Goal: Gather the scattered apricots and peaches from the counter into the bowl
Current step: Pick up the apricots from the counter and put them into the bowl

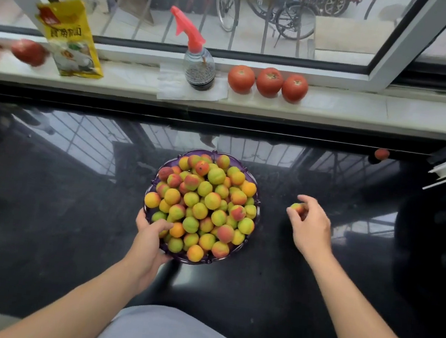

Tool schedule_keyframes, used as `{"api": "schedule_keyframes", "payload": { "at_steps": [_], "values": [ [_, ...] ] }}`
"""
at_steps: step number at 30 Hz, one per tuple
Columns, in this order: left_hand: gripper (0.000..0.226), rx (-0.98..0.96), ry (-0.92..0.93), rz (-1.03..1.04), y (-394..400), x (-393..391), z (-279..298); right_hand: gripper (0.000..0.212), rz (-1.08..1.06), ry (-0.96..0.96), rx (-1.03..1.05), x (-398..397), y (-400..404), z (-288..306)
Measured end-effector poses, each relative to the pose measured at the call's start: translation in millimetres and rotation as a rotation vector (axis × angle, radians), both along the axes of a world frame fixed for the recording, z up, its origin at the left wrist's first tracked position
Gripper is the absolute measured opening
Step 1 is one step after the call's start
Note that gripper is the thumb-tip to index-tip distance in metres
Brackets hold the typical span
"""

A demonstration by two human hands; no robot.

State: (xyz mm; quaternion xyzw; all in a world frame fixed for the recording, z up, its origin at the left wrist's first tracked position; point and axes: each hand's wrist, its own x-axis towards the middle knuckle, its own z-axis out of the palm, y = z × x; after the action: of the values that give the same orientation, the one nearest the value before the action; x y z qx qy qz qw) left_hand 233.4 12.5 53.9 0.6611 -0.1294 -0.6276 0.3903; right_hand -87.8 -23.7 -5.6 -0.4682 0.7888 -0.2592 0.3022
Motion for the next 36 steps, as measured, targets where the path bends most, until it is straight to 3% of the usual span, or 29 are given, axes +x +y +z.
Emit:
{"api": "schedule_keyframes", "payload": {
  "at_steps": [3, 5, 9, 15, 22, 24, 28, 31, 36],
  "values": [
    [0.071, -0.006, 0.012, 0.005, 2, 1, 1, 0.024, 0.027, -0.128, -0.103, 30, 3, 28],
    [0.071, -0.013, 0.033, 0.015, 3, 1, 3, 0.029, 0.112, -0.147, -0.183, 49, -4, 51],
    [0.069, -0.021, 0.067, 0.015, 4, 2, 5, 0.032, 0.315, 0.048, -0.28, 90, -26, 74],
    [0.063, -0.008, 0.081, -0.022, 5, 8, 9, 0.032, 0.418, 0.288, -0.323, 111, -39, 54],
    [0.064, -0.003, 0.056, -0.014, 4, 7, 8, 0.034, 0.443, 0.327, -0.274, 107, -40, 49],
    [0.063, -0.006, 0.025, 0.008, 2, 6, 6, 0.035, 0.384, 0.237, -0.312, 103, -38, 49],
    [0.053, -0.008, -0.04, 0.051, -6, 5, 0, 0.028, 0.026, 0.033, -0.275, 70, -34, 37],
    [0.051, -0.001, -0.081, 0.064, -11, 0, -2, 0.029, -0.106, 0.13, -0.136, 32, -30, 17],
    [0.053, 0.008, -0.159, 0.073, -12, -8, -7, 0.045, -0.108, 0.346, 0.046, -38, -56, -4]
  ]
}}
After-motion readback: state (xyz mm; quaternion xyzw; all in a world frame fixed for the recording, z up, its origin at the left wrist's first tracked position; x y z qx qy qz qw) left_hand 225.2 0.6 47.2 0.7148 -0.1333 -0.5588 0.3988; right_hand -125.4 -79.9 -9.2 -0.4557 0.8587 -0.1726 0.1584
